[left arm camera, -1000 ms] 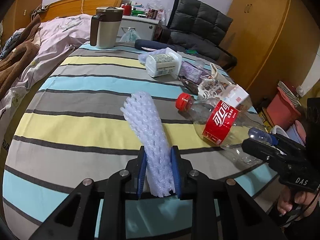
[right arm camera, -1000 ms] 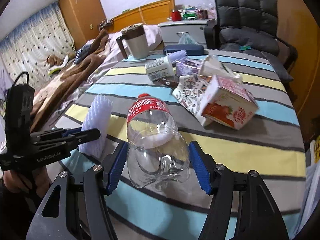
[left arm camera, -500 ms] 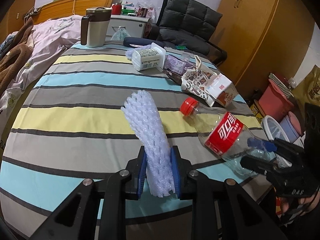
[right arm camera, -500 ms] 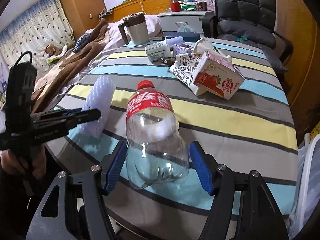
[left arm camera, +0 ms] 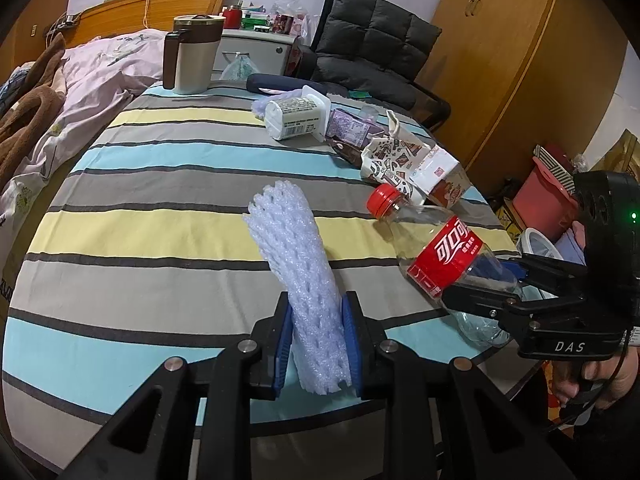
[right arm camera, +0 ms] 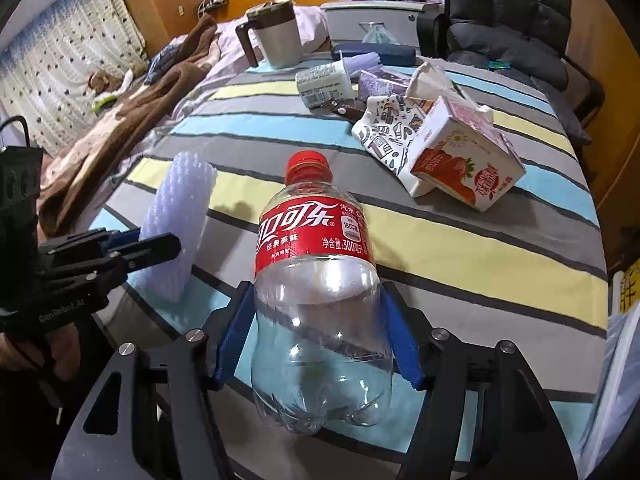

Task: Collect trash
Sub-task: 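Carry the foam sleeve and bottle in both tools over the white trash bin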

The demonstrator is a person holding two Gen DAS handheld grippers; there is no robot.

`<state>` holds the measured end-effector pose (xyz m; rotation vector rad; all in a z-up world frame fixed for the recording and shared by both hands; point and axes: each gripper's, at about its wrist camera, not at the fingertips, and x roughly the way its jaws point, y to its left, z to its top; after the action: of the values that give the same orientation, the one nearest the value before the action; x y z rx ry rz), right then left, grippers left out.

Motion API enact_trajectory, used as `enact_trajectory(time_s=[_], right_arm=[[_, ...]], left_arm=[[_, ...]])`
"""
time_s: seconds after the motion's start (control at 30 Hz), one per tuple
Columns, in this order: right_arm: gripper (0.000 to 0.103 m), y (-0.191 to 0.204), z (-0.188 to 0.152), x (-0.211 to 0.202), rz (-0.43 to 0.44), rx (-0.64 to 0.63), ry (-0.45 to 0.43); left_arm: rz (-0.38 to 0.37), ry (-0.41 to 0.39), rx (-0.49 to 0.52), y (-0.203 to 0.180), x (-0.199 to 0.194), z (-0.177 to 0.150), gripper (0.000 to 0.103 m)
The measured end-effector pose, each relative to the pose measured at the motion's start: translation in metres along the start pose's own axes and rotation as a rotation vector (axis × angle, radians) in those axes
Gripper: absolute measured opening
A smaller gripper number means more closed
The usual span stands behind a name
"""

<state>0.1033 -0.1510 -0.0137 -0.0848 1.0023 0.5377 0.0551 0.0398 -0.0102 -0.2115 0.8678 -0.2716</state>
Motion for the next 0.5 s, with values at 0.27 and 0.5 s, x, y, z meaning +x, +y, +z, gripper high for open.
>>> enact_trajectory(time_s=[0.27, 0.5], right_arm=[[0.064, -0.017, -0.013, -0.031, -0.009, 0.068, -0.095], [0.064, -0.050, -0.031, -0.064, -0.068, 0.167, -0.162]], left_arm=[[-0.033, -0.014, 0.040, -0.022, -0.001, 0.007, 0.026], [-0.112, -0.019, 0.125, -0.072, 0.007, 0.020, 0.026]])
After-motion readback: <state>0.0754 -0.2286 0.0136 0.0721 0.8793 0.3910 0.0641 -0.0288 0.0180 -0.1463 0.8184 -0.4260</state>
